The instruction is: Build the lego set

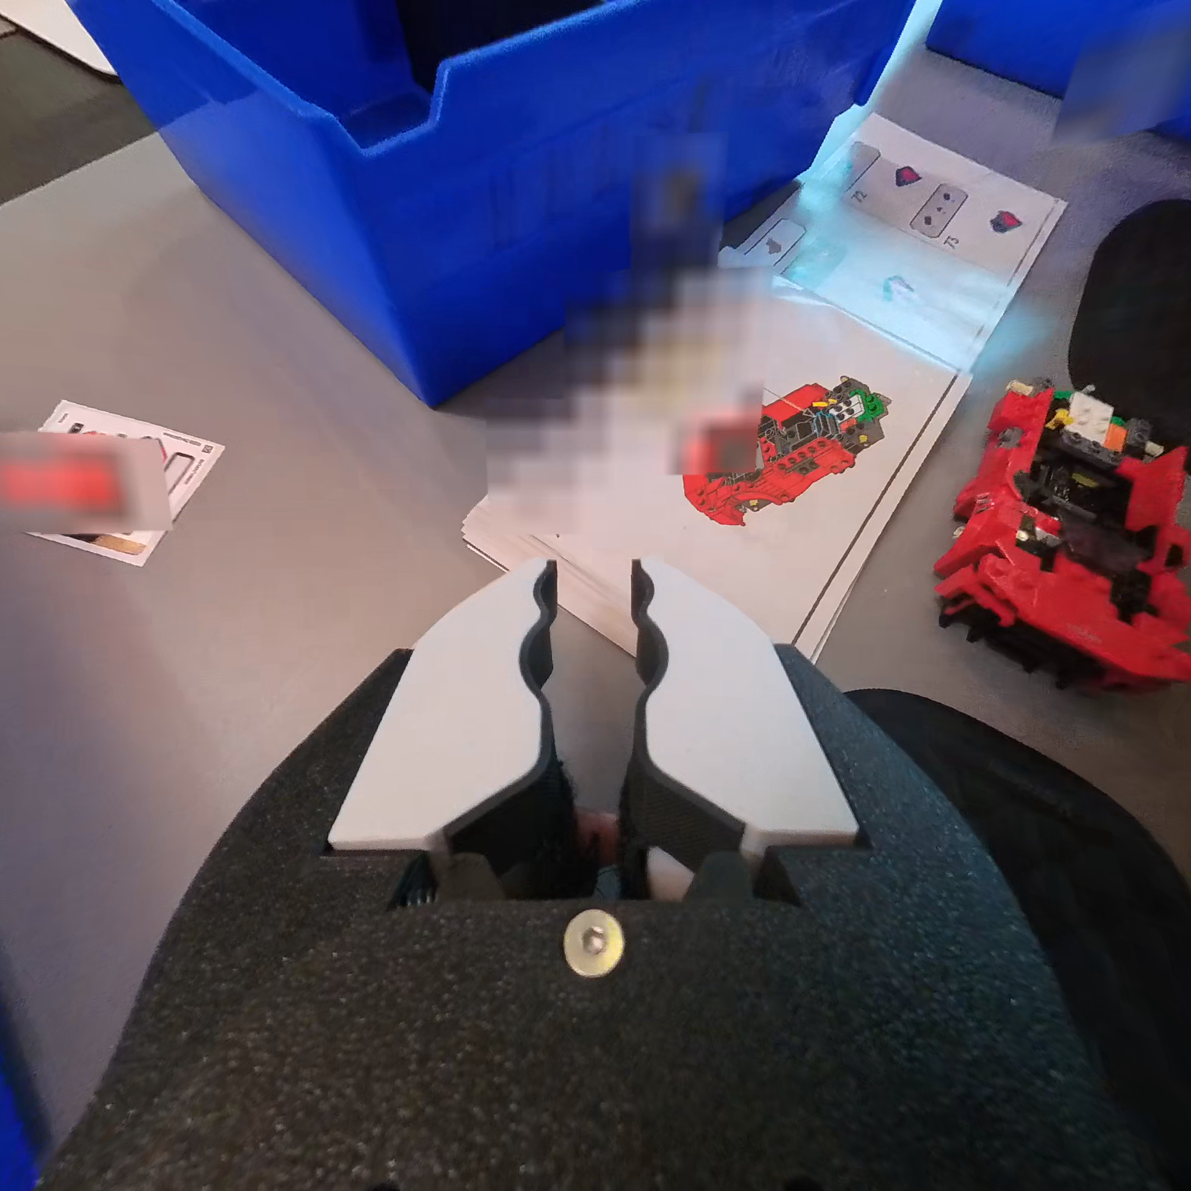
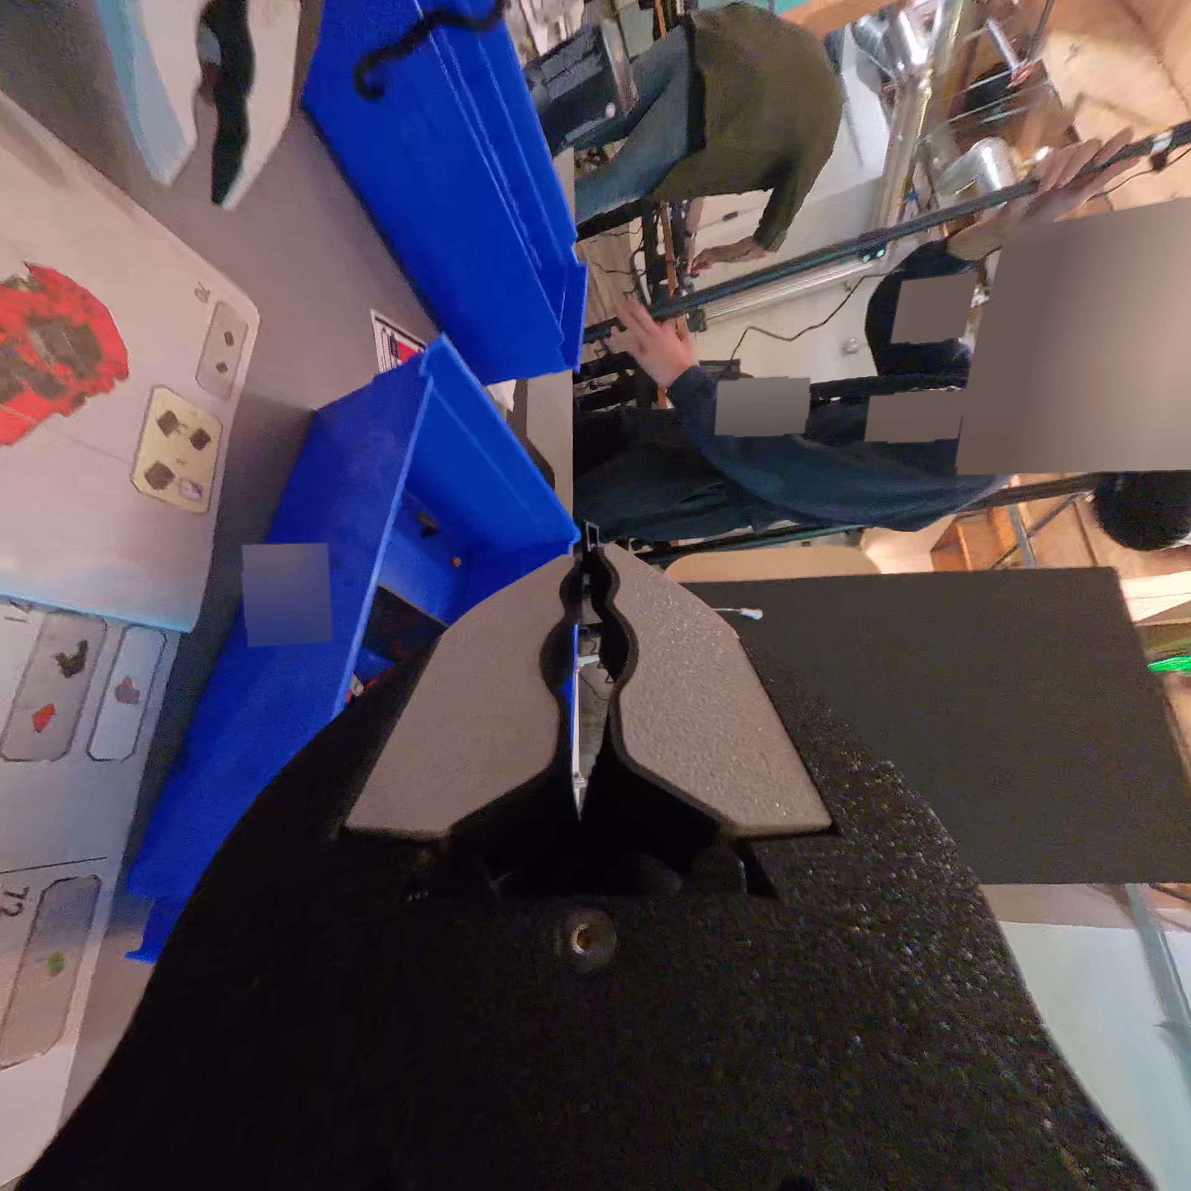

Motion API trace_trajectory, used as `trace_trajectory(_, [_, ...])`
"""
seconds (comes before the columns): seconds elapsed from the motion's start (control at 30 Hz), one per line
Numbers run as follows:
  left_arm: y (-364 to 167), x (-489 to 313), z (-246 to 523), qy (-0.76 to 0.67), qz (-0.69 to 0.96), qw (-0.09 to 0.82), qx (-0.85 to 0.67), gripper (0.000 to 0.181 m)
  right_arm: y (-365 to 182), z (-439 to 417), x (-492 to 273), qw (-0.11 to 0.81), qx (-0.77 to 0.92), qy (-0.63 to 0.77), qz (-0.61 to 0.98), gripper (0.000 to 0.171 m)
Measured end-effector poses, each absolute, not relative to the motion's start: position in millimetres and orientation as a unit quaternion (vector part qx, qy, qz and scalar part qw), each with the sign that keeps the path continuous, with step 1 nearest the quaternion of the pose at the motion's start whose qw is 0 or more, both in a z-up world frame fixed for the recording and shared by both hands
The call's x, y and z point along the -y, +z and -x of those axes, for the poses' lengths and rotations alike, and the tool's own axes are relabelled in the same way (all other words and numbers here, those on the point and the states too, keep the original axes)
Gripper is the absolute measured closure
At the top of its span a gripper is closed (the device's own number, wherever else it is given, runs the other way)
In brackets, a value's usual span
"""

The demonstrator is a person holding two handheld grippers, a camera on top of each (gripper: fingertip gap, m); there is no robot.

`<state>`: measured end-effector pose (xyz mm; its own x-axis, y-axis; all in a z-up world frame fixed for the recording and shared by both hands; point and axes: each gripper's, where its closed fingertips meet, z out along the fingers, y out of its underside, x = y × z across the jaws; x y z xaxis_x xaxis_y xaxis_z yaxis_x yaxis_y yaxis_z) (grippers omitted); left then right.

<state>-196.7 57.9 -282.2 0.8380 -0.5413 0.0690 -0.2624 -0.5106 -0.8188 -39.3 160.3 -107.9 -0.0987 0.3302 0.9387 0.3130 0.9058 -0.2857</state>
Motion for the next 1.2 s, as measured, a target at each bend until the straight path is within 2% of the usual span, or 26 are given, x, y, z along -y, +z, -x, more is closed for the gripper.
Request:
trace_trajectory(0.17, [-276, -59, 198, -0.162, 0.846, 0.453, -0.228, 0.161, -117, 37, -128, 0.609, 0.738, 0.087, 0.275, 0.169])
trace_trajectory(0.33, [-275, -59, 197, -0.160, 0.842, 0.460, -0.231, 0.161, -175, 51, -96, 0.502, 0.720, 0.260, 0.403, 0.169])
trace_trajectory(0.47, [-279, -58, 192, -0.160, 0.842, 0.451, -0.249, 0.161, -219, 55, -86, 0.408, 0.697, 0.326, 0.492, 0.169])
trace_trajectory(0.77, [-286, -52, 182, -0.164, 0.843, 0.428, -0.281, 0.161, -271, 60, -109, 0.286, 0.600, 0.335, 0.667, 0.169])
trace_trajectory(1.2, [-285, -45, 174, -0.178, 0.834, 0.424, -0.307, 0.161, -294, 62, -119, 0.214, 0.526, 0.313, 0.761, 0.169])
